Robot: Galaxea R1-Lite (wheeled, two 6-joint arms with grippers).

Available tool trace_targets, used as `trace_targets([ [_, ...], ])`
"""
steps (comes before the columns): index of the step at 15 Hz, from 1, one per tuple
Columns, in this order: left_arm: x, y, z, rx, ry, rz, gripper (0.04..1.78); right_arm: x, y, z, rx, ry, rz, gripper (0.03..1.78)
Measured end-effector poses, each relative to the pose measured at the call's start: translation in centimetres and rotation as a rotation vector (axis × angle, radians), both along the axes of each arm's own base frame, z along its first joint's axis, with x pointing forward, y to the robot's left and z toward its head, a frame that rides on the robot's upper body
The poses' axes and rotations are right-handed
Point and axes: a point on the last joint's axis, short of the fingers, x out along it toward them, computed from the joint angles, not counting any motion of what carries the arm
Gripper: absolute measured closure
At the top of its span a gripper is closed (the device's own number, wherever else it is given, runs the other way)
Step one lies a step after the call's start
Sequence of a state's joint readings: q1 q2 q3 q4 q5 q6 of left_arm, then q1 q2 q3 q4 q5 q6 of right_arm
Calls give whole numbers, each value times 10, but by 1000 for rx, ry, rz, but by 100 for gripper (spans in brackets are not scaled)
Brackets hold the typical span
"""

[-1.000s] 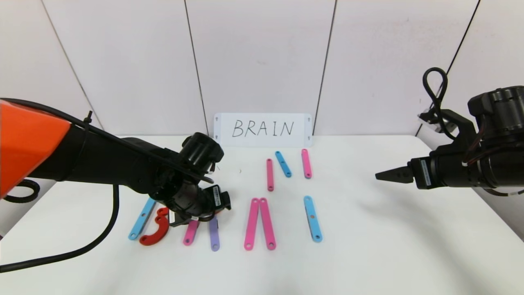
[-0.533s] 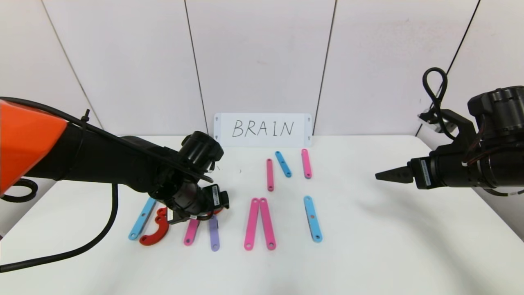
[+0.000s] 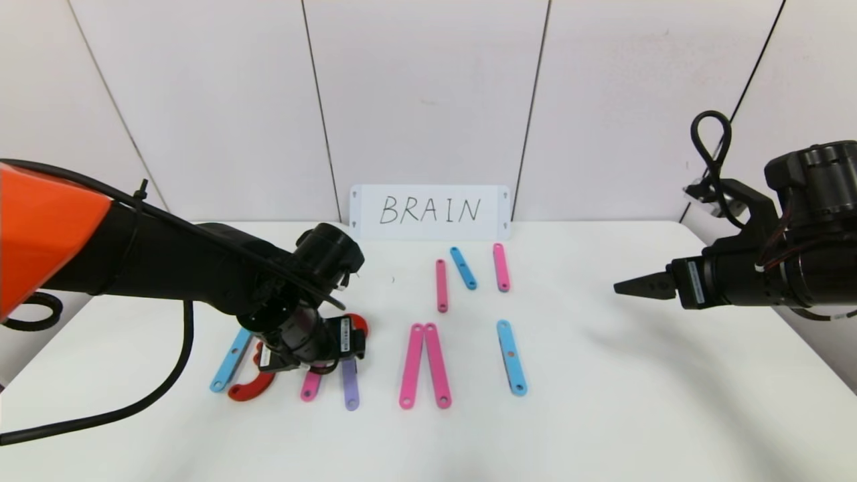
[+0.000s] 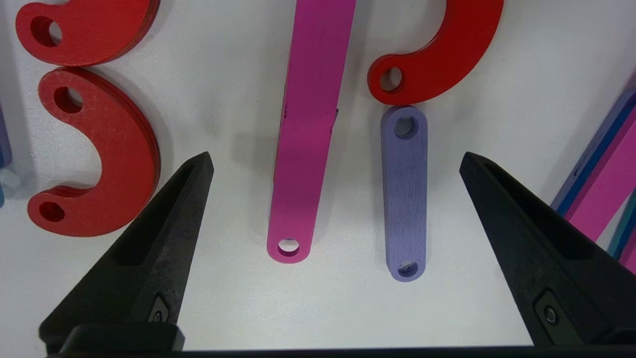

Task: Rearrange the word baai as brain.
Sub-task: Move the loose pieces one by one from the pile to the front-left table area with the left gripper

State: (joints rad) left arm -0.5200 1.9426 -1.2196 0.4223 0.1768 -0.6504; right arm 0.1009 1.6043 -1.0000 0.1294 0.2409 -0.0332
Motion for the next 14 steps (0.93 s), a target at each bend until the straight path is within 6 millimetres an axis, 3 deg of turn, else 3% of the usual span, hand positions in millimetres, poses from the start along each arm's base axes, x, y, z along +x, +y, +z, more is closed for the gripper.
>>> trace_targets([
  [14,4,2,-9,68,26,-13,8,0,0,-1,-1,2,0,7],
])
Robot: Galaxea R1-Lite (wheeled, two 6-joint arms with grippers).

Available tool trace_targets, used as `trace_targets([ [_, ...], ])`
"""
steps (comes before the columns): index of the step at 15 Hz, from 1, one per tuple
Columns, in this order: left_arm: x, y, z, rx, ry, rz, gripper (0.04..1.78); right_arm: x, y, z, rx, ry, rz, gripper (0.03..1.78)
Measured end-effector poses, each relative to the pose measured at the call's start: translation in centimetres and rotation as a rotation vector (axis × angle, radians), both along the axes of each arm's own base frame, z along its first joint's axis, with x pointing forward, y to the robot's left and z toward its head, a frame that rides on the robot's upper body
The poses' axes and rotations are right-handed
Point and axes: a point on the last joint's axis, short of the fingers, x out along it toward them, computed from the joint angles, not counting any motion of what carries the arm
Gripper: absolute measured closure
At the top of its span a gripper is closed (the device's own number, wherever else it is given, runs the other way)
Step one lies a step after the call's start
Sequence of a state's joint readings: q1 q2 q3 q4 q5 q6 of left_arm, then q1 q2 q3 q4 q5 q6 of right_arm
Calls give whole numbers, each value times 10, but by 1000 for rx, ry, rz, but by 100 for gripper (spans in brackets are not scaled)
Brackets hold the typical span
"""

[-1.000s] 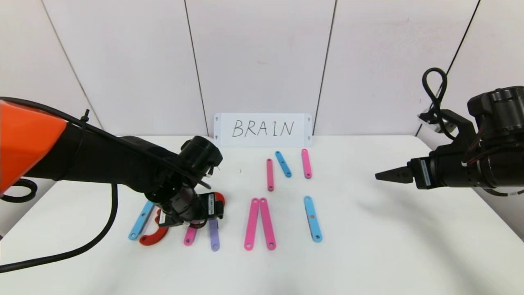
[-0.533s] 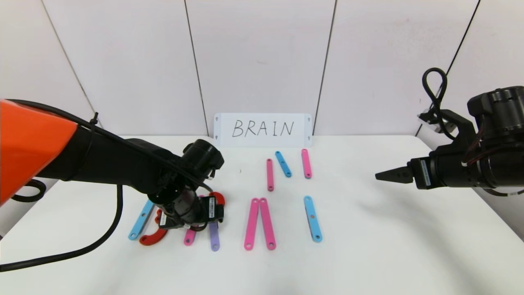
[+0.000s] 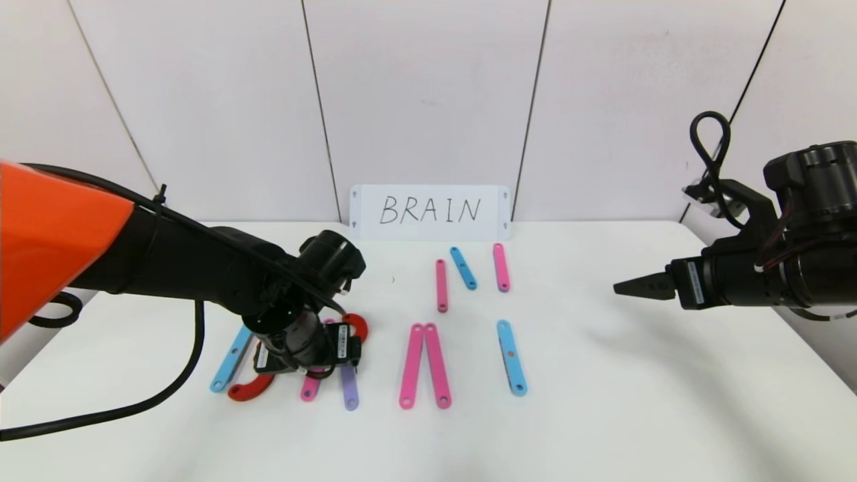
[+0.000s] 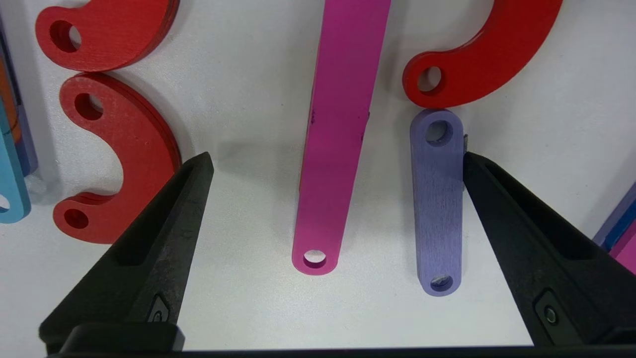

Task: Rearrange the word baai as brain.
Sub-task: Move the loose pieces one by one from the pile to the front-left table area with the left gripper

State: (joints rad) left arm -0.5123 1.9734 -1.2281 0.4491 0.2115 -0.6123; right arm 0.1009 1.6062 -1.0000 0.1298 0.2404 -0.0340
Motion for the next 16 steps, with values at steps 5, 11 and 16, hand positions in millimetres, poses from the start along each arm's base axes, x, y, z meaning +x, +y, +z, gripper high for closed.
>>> trace_targets([
  [5,0,3,1,27,3,11,8,0,0,0,0,0,0,7],
  [11,2,3,7,12,-24,18,8,0,0,0,0,0,1,7],
  [16,0,4,40,-45,-112,-43,8,-2,2,0,-20,-6,23,7],
])
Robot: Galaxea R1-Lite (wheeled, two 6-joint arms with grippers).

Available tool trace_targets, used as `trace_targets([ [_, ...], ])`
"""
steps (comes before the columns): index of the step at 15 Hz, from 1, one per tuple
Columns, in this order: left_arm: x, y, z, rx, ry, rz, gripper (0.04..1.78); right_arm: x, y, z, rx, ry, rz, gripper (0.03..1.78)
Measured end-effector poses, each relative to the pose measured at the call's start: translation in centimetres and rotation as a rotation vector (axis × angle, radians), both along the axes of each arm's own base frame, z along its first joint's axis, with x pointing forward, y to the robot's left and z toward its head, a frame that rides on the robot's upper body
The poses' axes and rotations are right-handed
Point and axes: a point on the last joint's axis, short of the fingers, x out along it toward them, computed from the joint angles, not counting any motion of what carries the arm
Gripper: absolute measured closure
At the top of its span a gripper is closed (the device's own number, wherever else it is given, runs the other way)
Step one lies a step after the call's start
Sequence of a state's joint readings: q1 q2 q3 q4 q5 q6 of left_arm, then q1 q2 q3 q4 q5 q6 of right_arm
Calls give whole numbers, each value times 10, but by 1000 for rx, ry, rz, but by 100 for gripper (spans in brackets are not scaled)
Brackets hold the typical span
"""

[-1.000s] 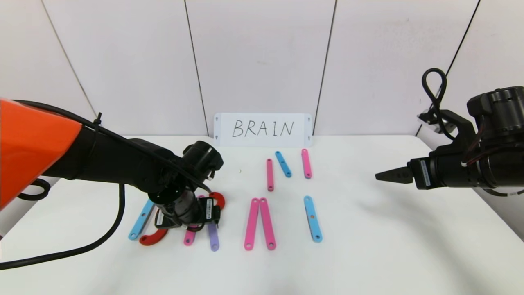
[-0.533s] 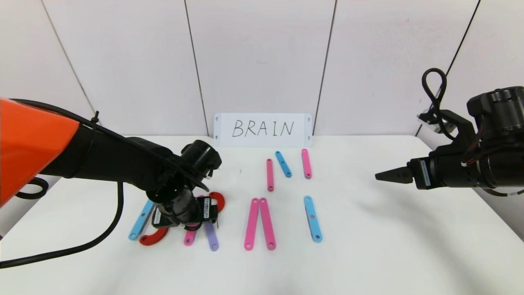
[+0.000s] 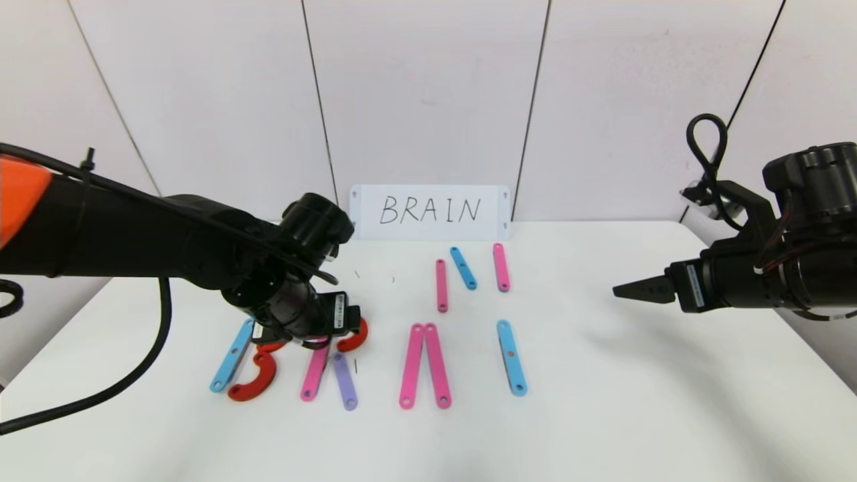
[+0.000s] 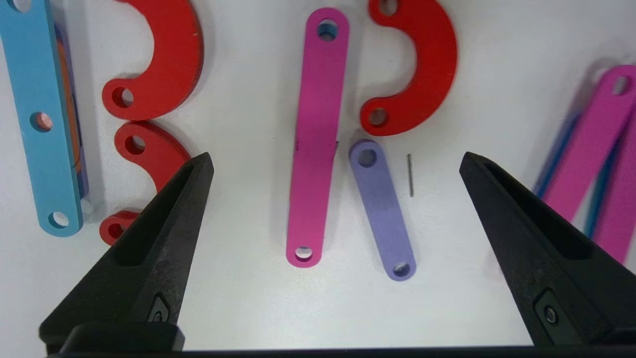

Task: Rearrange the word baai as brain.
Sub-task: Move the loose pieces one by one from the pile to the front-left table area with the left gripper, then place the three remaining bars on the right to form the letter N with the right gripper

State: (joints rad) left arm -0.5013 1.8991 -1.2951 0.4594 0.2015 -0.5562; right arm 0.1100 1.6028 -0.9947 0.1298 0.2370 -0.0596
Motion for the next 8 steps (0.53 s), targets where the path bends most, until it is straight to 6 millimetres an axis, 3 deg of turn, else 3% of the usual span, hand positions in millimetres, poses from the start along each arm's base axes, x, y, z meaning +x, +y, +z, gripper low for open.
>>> trace_targets([
  [3,-6,5,29,-75,-57,-119,8,-1,5,3,-6,-19,16,7],
  [8,-9,39,71,-142,-174,-309,8,4,18,17,17,-157,57,7],
])
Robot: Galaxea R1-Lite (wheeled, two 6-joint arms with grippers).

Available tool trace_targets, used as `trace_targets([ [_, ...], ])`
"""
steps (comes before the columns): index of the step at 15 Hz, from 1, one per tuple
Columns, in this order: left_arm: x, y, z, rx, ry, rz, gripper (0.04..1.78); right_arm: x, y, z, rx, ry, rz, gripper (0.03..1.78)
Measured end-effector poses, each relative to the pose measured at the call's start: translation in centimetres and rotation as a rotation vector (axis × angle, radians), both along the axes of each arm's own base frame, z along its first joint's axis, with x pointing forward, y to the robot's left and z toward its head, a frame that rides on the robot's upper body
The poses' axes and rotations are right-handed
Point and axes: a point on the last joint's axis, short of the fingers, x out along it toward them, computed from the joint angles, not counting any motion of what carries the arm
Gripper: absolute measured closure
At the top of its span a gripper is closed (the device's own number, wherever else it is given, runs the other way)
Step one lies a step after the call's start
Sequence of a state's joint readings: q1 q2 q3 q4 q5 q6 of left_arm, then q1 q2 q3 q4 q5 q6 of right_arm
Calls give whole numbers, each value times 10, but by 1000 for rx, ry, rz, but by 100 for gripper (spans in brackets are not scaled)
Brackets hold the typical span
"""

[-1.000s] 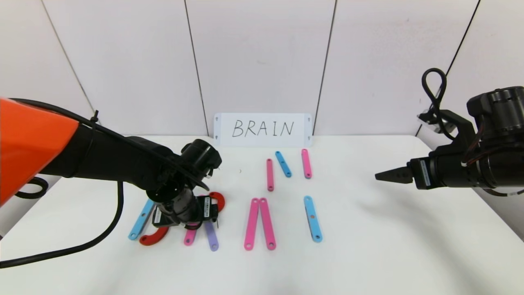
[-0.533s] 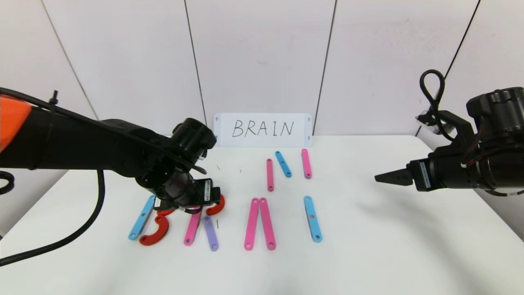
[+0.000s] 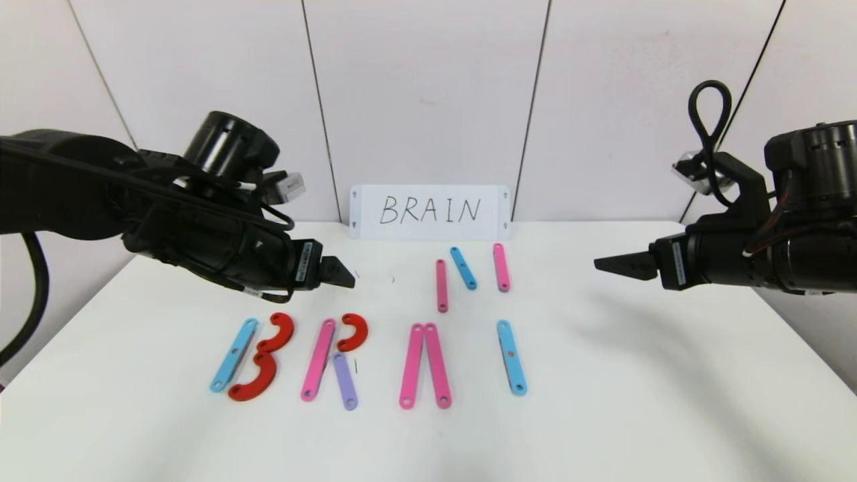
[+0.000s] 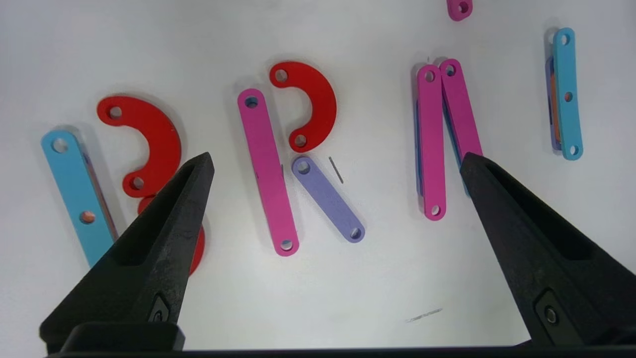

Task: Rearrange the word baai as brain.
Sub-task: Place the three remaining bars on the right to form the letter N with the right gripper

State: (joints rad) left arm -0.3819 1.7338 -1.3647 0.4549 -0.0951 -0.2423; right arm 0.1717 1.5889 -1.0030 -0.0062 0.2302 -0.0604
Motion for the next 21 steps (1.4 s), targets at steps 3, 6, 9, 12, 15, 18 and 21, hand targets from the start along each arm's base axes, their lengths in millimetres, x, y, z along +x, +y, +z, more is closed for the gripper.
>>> trace_targets([
  [3,3,22,14,-24,-51,-10,8,4,11,12,7,-40,26,7],
  [6,3,40,30,-56,-109,-11,8,11,33,21,-5,-47,53,7],
  [9,3,51,41,-56,-156,-7,8,24,63,19,-13,-16,86,7],
  [12,4,55,43,-45,-172,-6,8,42,98,6,-19,11,97,7],
  [15,6,56,42,-37,-170,-8,8,59,132,-13,-11,47,98,7],
  [18,7,56,41,-36,-169,-7,8,74,157,-37,-4,91,88,7],
  [21,7,55,40,-33,-167,-11,8,86,180,-55,0,93,47,7],
])
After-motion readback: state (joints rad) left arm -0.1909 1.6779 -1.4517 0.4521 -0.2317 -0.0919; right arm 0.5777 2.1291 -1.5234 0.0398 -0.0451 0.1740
